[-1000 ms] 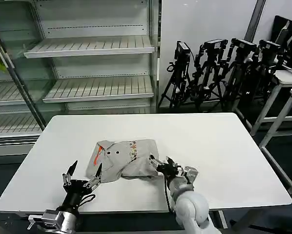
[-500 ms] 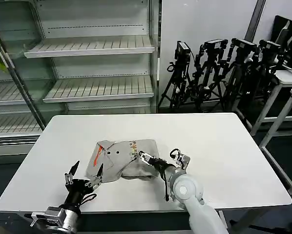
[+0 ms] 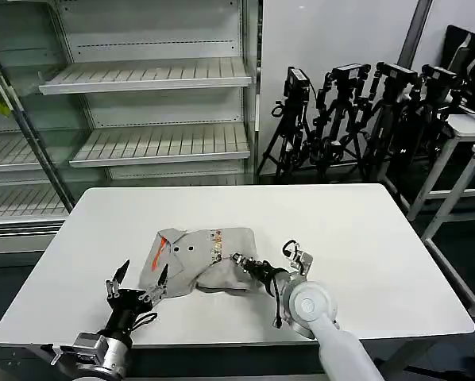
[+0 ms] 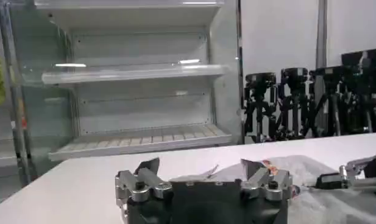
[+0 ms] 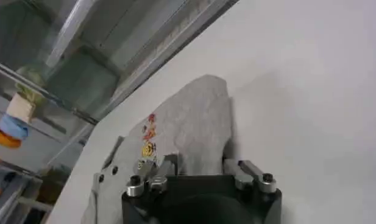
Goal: Fold and organize the clothes.
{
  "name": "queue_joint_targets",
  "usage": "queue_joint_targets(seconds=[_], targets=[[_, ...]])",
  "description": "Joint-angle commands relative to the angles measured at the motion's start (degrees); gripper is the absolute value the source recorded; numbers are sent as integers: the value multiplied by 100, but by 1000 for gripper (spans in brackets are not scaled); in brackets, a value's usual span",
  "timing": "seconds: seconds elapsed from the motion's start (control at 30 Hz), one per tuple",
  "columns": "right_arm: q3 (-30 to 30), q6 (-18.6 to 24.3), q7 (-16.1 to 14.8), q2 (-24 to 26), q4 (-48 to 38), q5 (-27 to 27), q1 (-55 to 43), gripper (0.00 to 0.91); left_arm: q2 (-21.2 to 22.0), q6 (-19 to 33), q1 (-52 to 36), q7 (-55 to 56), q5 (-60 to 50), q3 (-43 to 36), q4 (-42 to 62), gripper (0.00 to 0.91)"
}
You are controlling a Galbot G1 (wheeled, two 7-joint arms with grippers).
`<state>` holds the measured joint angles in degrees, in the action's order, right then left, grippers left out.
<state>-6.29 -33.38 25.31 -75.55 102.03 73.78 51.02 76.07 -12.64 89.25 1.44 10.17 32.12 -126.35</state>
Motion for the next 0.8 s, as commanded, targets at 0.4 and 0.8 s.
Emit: queue_joint_targets(seconds=[0.4,0.8], targets=[[-325,-22,-61,548,477,364,527,0,55,-10,-7,-6,-1,-42,-17,907],[-923,-27,-339,1024,776,269,1133,50,112,-20,21,-13,-43,-127,-89,907]])
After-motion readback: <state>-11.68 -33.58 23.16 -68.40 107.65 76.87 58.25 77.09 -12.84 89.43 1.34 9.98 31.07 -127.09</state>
